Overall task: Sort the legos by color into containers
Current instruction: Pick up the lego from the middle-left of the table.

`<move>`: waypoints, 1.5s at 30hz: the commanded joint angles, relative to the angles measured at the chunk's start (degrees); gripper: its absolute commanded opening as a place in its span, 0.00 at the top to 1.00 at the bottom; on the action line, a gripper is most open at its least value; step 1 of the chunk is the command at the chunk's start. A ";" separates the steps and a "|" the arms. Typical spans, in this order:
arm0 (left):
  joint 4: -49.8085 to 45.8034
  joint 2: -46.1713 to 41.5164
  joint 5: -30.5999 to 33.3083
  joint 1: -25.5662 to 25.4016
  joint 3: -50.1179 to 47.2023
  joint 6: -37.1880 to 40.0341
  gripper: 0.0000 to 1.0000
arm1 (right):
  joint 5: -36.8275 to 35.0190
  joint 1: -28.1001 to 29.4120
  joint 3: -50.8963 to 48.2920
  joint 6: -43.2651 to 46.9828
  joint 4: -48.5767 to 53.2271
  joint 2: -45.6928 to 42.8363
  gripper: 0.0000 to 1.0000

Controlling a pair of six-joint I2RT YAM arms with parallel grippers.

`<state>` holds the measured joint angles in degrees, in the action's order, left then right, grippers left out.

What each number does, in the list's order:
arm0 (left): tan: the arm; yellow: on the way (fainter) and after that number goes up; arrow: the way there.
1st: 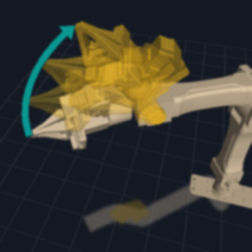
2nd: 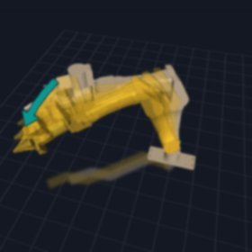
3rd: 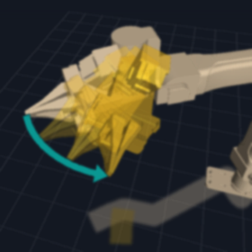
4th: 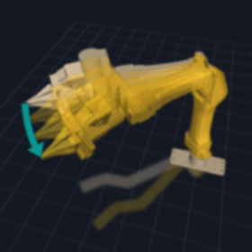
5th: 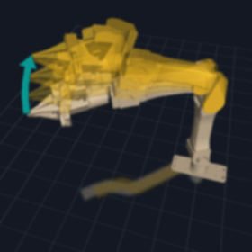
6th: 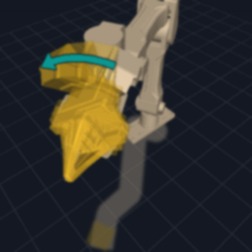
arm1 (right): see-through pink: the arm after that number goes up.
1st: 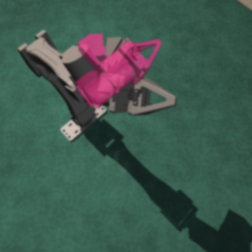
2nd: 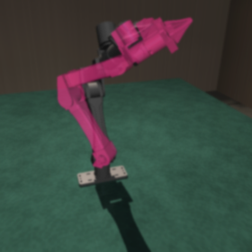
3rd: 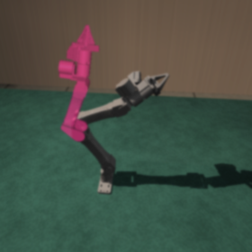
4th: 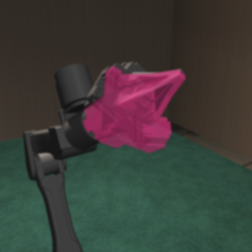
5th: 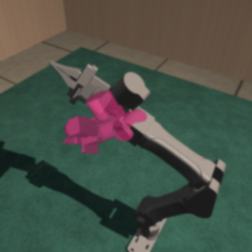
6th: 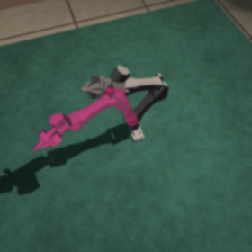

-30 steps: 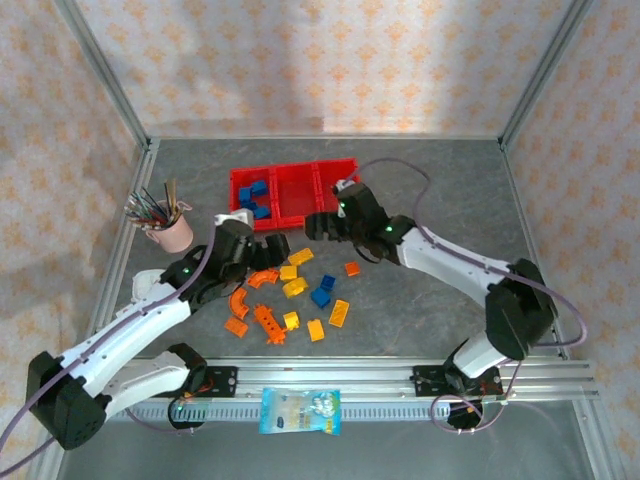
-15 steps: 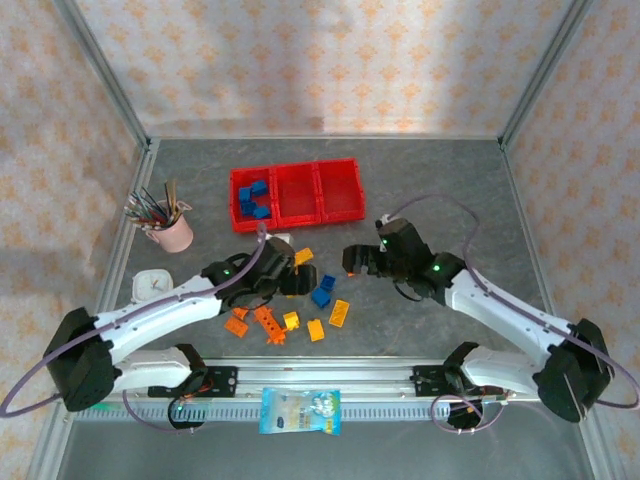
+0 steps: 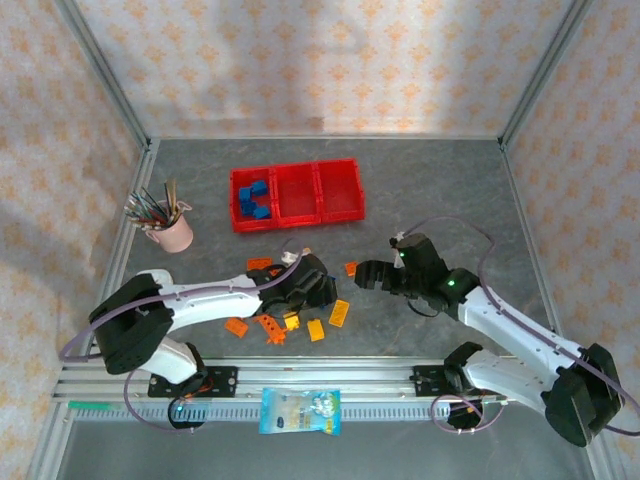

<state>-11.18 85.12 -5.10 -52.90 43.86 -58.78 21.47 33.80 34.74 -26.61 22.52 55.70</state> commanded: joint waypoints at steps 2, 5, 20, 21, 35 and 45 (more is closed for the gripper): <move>2.34 2.94 1.66 -0.51 2.50 -2.31 0.31 | 4.11 -3.17 -1.91 -0.17 -1.30 -1.89 0.00; 0.22 5.00 3.43 -0.50 4.19 -1.70 0.32 | 4.50 -4.39 -2.30 0.66 -1.26 -2.18 0.00; -6.25 11.69 7.93 -1.68 9.35 1.35 0.46 | 5.35 -6.02 -3.00 1.67 -2.00 -2.18 0.00; -6.47 11.87 8.00 -1.84 9.35 1.38 0.48 | 5.38 -6.07 -2.99 1.65 -2.09 -2.02 0.00; -8.14 8.74 9.17 -1.90 10.36 2.90 0.67 | 5.44 -6.23 -1.16 2.85 -1.51 -1.57 0.00; -14.97 1.10 14.90 0.93 14.27 7.74 0.67 | 9.39 -6.25 2.55 3.50 -5.29 -0.74 0.00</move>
<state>-22.11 88.58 5.37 -53.78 55.77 -54.26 28.80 27.90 34.79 -23.99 20.43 54.65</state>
